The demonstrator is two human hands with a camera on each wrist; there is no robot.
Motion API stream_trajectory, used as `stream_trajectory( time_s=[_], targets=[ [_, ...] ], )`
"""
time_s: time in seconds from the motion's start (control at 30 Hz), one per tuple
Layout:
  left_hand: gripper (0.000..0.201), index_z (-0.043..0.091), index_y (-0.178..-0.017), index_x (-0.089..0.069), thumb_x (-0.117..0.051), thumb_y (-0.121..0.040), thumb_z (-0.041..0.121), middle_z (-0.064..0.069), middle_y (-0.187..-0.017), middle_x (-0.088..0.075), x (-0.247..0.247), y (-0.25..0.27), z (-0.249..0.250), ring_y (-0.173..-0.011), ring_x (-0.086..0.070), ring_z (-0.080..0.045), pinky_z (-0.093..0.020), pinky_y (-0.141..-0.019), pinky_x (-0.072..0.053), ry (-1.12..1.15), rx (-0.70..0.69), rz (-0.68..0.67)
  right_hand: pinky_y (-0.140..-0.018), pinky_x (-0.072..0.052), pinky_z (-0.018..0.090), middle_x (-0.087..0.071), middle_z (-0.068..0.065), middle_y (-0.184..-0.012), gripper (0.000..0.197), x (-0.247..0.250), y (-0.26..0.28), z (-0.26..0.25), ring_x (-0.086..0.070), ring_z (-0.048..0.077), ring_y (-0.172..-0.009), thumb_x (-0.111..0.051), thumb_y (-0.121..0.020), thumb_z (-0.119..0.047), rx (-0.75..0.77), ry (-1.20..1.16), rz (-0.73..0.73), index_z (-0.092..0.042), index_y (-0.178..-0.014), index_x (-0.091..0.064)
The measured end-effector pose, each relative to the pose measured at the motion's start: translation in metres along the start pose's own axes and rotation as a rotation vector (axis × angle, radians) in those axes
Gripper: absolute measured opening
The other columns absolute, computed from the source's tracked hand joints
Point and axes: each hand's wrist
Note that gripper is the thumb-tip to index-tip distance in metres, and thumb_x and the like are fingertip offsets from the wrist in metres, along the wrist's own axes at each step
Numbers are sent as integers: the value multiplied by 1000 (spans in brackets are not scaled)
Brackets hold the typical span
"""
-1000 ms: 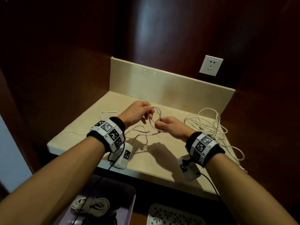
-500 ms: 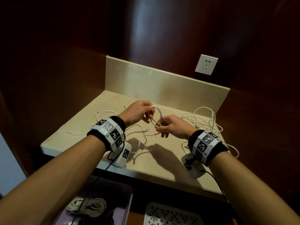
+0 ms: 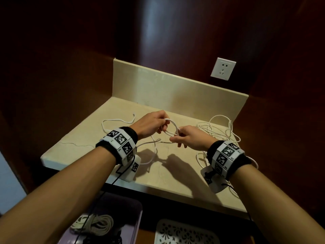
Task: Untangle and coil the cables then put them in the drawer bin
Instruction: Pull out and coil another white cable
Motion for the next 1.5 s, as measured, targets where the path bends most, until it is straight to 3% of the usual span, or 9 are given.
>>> stream_trajectory(
  time_s=[0.17, 0.3, 0.43, 0.6, 0.77, 0.93, 1.17, 1.27, 1.5],
  targets=[
    [17, 12, -91, -54, -40, -98, 5, -1, -76, -60, -1, 0, -1, -73, -51, -15, -27, -66, -40, 6, -5, -4, -53, -40, 14, -65, -1, -66, 26, 4, 3, 4, -54, 0, -52, -69, -88, -33, -24, -76, 127, -7, -85, -68],
    [16, 15, -104, -54, -45, -93, 8, -3, -82, -60, -6, -1, -4, -75, -52, -17, -32, -69, -42, -92, 15, -2, -66, -47, 29, -66, 2, -72, 22, 6, 1, 5, -60, 14, -68, -71, -86, -32, -69, -12, 163, -13, -77, -65],
    [48, 24, -131, -45, -65, -88, 31, 1, -91, -57, -11, 4, -4, -85, -55, -17, -36, -81, -47, -403, -38, -103, -53, -40, 25, -62, 2, -65, 18, 8, 1, 3, -56, 12, -58, -70, -88, -28, -110, -21, 195, -11, -82, -66],
    [98, 26, -142, -34, -75, -64, 67, 7, -122, -50, -15, 2, -8, -106, -49, -13, -36, -92, -46, -663, -59, -162, -54, -40, 27, -61, 8, -62, 20, 3, -4, 2, -52, 16, -52, -67, -90, -27, -155, -50, 185, -15, -74, -62],
    [113, 19, -146, -23, -75, -60, 70, 2, -138, -36, -18, 3, -11, -123, -43, -16, -42, -100, -43, -694, -22, -189, -50, -39, 26, -59, 7, -59, 21, 1, -5, 0, -50, 17, -48, -64, -92, -27, -179, -80, 195, -8, -83, -65],
    [84, 16, -138, -29, -74, -73, 43, -1, -130, -43, -18, 4, -12, -109, -52, -22, -39, -87, -48, -853, -23, -174, -47, -37, 24, -57, 4, -56, 23, 0, -5, -3, -47, 15, -45, -62, -94, -27, -165, -62, 183, -11, -78, -62],
    [19, 13, -109, -48, -43, -98, 29, -6, -97, -62, -13, 4, -20, -82, -53, -25, -34, -69, -41, -1016, -117, -185, -48, -35, 25, -54, 2, -54, 24, 5, 3, 0, -45, 15, -46, -61, -94, -28, -156, -22, 149, -13, -75, -61],
    [16, 15, -93, -48, -40, -100, 28, -9, -95, -62, -14, 5, -23, -84, -56, -28, -38, -70, -43, -1057, -125, -226, -49, -35, 25, -54, 2, -57, 21, 6, 4, 0, -45, 14, -48, -61, -95, -29, -157, -3, 139, -15, -80, -63],
    [13, 13, -100, -47, -37, -100, 23, -8, -85, -53, -14, 4, -17, -74, -49, -28, -34, -63, -35, -1058, -47, -190, -53, -36, 25, -62, 3, -69, 19, 2, 6, 1, -52, 13, -58, -57, -97, -26, -100, 56, 137, -11, -101, -67]
  ],
)
Point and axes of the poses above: each hand's wrist, its own y-axis away from the middle knuckle, its own x-axis out of the back of the hand, z = x × y
